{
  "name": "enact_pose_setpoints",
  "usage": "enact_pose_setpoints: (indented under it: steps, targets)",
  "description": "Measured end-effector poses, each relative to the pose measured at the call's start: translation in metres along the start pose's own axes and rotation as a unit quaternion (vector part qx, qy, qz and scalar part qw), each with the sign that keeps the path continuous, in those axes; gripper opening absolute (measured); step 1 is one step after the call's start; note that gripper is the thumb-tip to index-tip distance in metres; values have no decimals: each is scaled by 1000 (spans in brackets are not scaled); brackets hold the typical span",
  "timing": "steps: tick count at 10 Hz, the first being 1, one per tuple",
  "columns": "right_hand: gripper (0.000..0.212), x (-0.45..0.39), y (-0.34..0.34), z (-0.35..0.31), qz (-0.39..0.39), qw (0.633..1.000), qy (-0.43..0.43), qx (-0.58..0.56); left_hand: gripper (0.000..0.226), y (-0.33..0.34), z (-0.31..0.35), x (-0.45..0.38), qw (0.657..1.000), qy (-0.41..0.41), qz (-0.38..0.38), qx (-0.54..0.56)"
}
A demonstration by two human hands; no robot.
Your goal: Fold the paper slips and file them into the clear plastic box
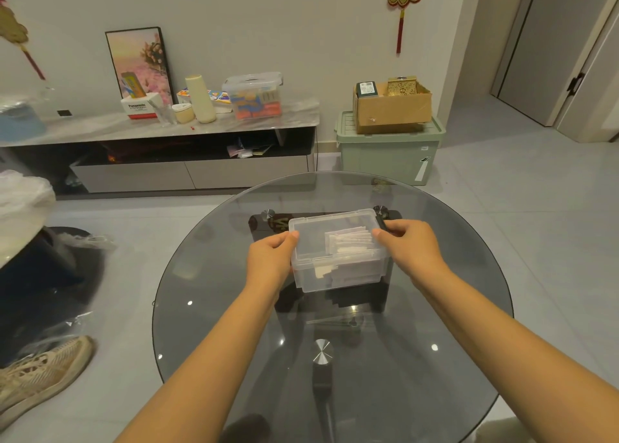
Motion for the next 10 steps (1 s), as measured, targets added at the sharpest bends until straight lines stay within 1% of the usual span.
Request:
enact_pose_setpoints:
  steps: [2,3,4,5,6,7,8,9,10]
  targets:
    - [28,2,0,-6,-4,1000,-10,23,25,0,1,0,1000,-15,-7,-13]
    - [27,5,-1,-9,-5,1000,-10,20,17,0,2,-1,1000,-29,-11,-2]
    - [30,1,3,-8,-16,1000,-7,2,22,3,1,-4,999,-50,-7,13]
    - [30,-23,12,-10,-18,1000,-1,-16,20,13,10,-25,998,-49,-31,-7]
    - [30,-60,28,-16,-29,999,2,-25,18,20,26,-63,999,-18,-25,-17]
    - [32,-107,49,-25,-37,999,7,-20,20,28,41,-113,999,-41,-6,-17]
    - [30,-139,66,-28,-43,998,20,-28,18,37,45,-149,997,-72,-10,22]
    - [28,-160,74,-30,-41,998,40,-30,20,40,51,-165,996,-83,-18,8]
    - [30,-158,77,-34,-59,996,69,-8,29,42,49,-168,993,-98,-62,-3]
Point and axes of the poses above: each hand's wrist, its own x-axis away from the middle knuckle, its own y-axis out of the palm, z = x × y, the point moved 5 cm from there along -x, towards the middle knuckle, and after that the axes turned 3 degrees about -x, right-handed, at the moved point
